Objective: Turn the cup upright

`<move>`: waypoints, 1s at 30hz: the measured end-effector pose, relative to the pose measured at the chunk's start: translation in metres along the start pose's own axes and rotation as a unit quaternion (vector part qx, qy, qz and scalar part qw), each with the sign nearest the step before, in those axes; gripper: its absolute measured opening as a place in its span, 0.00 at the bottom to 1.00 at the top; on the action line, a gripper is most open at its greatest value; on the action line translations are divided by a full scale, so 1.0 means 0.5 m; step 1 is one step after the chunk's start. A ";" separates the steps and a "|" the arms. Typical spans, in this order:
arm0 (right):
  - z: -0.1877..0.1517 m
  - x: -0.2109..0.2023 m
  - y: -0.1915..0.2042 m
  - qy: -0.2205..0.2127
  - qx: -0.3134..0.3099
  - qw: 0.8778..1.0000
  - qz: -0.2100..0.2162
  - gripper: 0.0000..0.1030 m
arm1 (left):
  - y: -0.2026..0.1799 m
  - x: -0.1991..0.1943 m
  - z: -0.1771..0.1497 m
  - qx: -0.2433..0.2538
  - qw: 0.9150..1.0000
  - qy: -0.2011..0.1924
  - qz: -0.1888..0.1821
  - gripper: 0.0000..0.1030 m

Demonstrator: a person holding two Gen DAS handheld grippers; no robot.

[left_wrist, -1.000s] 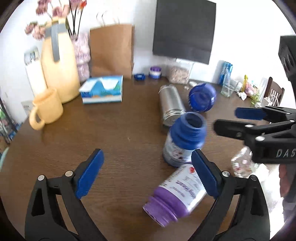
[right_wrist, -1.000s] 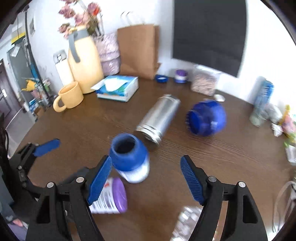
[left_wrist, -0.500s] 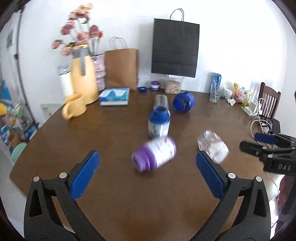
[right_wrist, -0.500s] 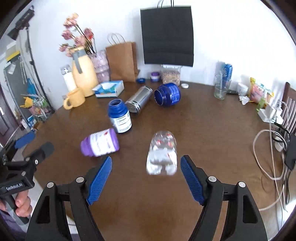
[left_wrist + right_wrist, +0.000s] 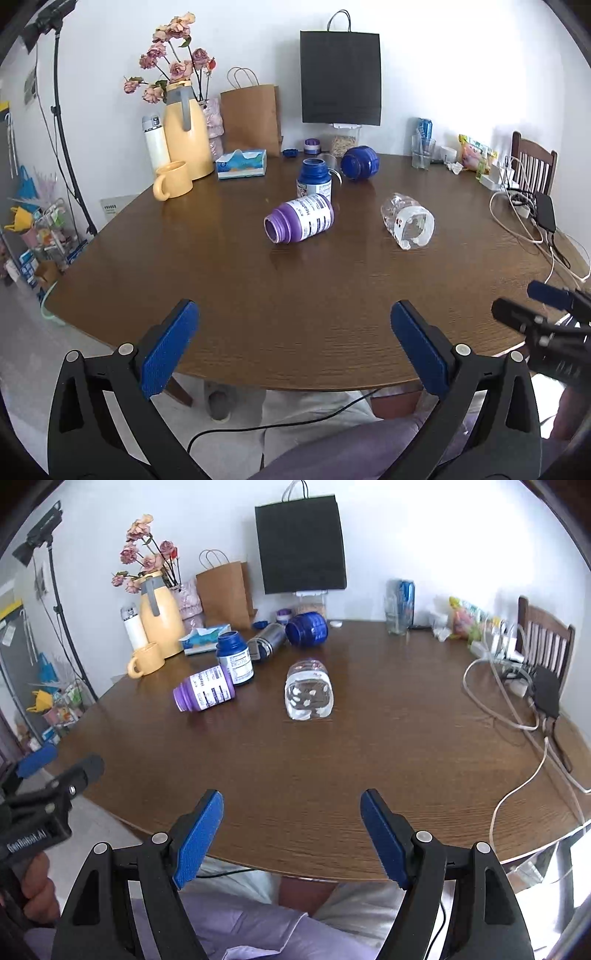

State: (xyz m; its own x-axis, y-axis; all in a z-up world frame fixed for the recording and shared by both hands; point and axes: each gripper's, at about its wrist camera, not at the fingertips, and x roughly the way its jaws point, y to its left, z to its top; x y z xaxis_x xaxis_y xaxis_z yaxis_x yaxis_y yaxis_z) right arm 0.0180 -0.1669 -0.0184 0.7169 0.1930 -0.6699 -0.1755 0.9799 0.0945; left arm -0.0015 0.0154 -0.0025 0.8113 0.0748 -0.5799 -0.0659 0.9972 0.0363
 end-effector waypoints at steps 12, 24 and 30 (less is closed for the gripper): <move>0.006 -0.022 -0.003 -0.033 -0.002 0.999 -0.006 0.78 | -0.003 -0.008 -0.003 0.005 1.000 -0.008 0.004 1.00; 0.002 -0.026 0.008 -0.039 -0.012 0.999 0.015 0.78 | 0.009 -0.006 -0.016 0.007 1.000 -0.002 0.012 1.00; 0.000 -0.019 0.000 -0.031 -0.002 0.999 0.014 0.78 | 0.006 -0.008 -0.014 0.013 1.000 -0.005 0.010 1.00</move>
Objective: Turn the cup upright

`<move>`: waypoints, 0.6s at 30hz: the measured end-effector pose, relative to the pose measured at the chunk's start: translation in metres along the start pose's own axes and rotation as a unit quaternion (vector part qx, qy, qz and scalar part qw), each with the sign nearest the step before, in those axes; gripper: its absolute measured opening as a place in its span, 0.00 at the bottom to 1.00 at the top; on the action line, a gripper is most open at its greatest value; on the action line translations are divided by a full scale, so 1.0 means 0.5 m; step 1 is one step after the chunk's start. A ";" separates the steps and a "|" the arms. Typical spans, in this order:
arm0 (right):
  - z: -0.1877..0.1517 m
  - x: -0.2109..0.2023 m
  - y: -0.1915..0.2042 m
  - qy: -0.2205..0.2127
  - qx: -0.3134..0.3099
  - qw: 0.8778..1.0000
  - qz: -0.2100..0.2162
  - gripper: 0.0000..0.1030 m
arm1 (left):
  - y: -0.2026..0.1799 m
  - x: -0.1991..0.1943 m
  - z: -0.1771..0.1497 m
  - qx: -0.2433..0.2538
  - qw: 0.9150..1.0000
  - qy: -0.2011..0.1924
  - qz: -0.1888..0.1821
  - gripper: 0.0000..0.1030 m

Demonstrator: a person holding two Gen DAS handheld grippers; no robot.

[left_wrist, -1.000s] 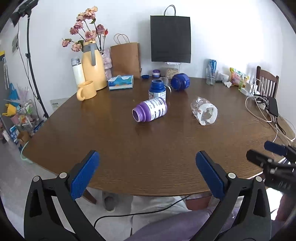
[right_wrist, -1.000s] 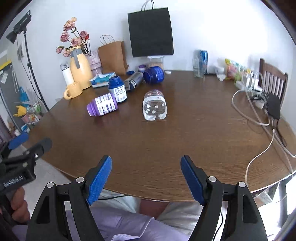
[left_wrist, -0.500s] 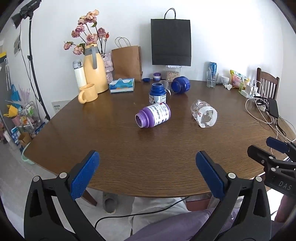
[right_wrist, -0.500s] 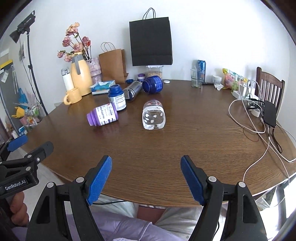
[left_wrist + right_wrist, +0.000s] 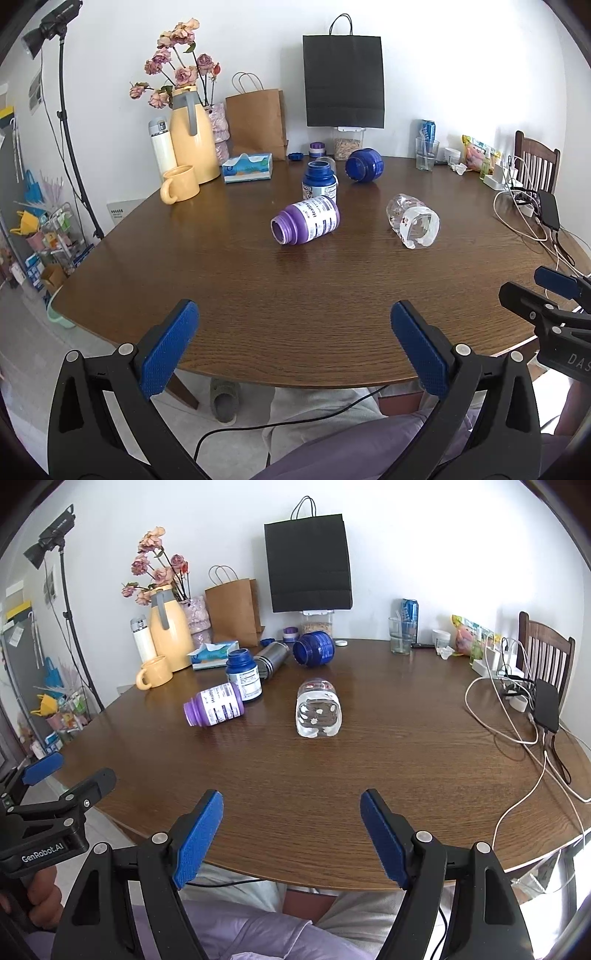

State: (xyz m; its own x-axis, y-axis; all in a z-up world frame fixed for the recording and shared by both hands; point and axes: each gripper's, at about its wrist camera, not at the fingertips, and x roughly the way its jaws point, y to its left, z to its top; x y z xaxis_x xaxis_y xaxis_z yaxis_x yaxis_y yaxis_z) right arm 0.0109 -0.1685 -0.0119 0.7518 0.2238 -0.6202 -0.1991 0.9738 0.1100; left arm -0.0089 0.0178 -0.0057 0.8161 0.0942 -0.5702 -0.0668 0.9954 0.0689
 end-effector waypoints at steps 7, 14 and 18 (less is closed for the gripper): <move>0.001 0.000 0.001 -0.002 0.001 1.000 0.001 0.78 | -0.004 -0.001 0.003 0.004 1.000 -0.001 -0.001 1.00; 0.001 -0.003 -0.001 -0.002 0.003 1.000 0.000 0.78 | -0.003 -0.003 0.000 0.005 1.000 0.001 -0.002 1.00; 0.000 -0.004 -0.003 -0.003 0.005 1.000 -0.001 0.78 | -0.004 -0.003 0.000 0.006 1.000 0.001 -0.002 1.00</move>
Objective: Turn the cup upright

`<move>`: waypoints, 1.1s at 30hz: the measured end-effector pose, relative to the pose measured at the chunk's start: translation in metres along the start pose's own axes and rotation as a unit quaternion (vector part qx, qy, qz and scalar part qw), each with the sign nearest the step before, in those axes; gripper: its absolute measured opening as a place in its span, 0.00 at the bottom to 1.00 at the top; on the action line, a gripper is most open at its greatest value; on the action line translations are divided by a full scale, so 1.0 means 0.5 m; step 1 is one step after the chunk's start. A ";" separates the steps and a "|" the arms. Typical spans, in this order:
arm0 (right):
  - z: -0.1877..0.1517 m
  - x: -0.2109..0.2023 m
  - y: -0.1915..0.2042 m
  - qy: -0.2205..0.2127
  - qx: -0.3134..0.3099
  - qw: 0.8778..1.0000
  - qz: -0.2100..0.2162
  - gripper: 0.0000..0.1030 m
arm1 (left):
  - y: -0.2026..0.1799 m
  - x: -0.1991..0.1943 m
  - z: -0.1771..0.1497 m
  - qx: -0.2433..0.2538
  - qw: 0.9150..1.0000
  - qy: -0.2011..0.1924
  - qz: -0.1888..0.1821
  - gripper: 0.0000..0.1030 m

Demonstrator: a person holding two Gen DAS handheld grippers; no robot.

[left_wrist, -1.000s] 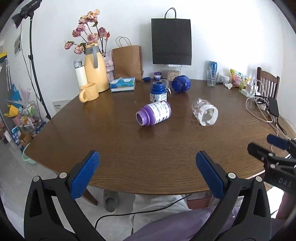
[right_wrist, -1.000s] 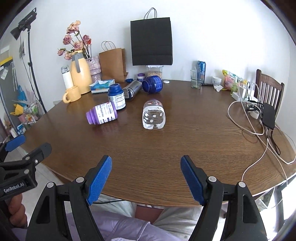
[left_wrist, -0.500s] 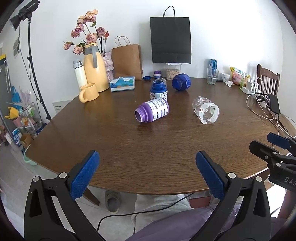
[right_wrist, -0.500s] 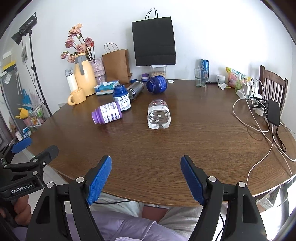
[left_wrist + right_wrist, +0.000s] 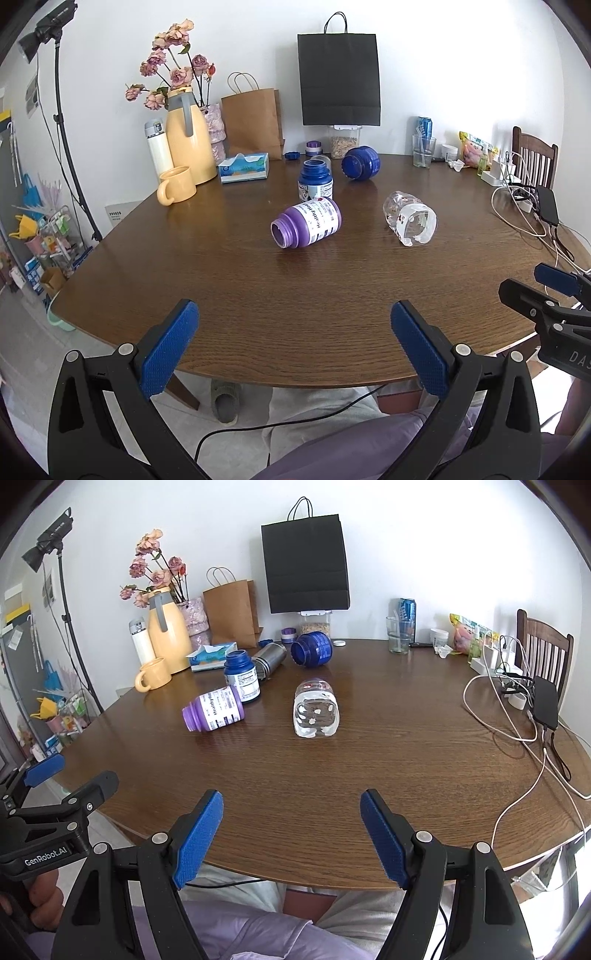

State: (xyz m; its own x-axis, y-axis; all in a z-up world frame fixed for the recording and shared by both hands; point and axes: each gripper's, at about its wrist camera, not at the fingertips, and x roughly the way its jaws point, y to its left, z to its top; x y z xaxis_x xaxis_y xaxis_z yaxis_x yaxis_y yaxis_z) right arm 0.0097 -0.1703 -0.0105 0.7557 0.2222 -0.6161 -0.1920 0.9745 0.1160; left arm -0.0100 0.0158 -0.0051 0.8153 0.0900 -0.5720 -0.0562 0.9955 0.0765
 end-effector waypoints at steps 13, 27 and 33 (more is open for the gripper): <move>0.000 -0.001 -0.007 0.000 0.001 1.000 -0.002 0.78 | -0.012 0.002 0.003 0.007 1.000 0.001 -0.002 1.00; -0.002 0.005 -0.002 0.006 -0.001 1.000 -0.003 0.78 | -0.016 0.007 0.002 0.005 1.000 0.005 -0.002 1.00; -0.003 0.007 0.000 0.007 -0.001 1.000 -0.004 0.78 | -0.012 0.011 0.001 0.002 1.000 0.008 -0.003 1.00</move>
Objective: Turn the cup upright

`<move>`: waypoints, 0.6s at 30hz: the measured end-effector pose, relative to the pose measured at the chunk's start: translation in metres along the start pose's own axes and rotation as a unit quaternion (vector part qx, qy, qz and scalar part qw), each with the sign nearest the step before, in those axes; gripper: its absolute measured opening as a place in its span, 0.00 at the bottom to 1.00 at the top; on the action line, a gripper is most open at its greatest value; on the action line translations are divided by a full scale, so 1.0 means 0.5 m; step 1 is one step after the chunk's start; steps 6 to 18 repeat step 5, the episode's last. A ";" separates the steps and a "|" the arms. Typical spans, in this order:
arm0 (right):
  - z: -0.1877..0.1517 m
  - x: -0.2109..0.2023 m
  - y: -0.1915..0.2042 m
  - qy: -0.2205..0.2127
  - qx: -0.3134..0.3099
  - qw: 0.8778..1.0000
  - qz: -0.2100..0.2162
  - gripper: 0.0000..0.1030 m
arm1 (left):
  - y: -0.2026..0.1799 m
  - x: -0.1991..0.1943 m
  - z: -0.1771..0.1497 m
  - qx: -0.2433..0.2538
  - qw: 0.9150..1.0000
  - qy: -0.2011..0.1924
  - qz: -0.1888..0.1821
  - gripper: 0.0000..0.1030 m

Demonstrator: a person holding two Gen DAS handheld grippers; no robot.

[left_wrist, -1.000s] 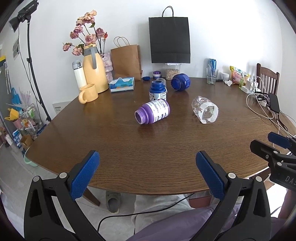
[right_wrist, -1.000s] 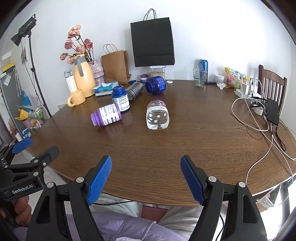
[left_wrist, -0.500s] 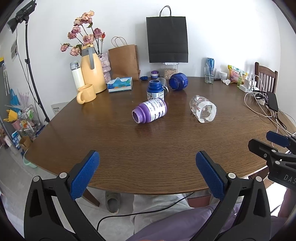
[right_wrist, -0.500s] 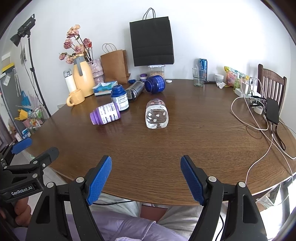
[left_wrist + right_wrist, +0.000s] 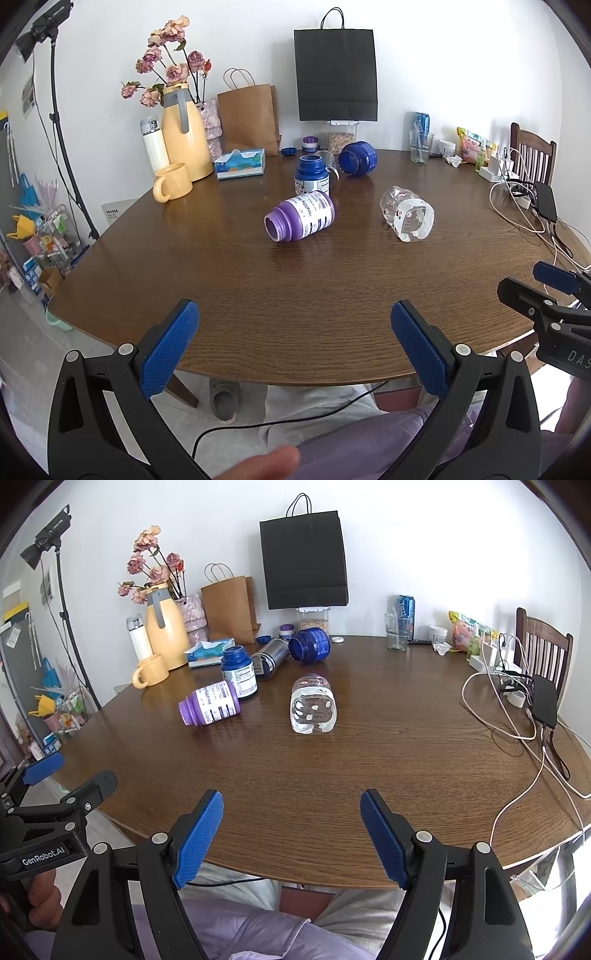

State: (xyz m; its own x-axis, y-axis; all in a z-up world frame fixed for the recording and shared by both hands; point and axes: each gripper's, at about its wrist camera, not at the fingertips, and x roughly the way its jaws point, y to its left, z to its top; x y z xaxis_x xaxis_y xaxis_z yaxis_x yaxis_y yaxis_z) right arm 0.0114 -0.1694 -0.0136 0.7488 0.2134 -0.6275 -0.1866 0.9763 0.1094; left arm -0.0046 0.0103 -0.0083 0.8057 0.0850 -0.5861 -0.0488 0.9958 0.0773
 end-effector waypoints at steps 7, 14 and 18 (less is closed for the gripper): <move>-0.001 0.002 0.002 0.003 -0.003 1.000 -0.002 0.78 | 0.001 0.002 -0.001 -0.002 1.000 0.002 0.001 1.00; -0.001 0.002 0.002 0.003 -0.003 1.000 -0.002 0.78 | 0.001 0.002 -0.001 -0.002 1.000 0.002 0.001 1.00; -0.001 0.002 0.002 0.003 -0.003 1.000 -0.002 0.78 | 0.001 0.002 -0.001 -0.002 1.000 0.002 0.001 1.00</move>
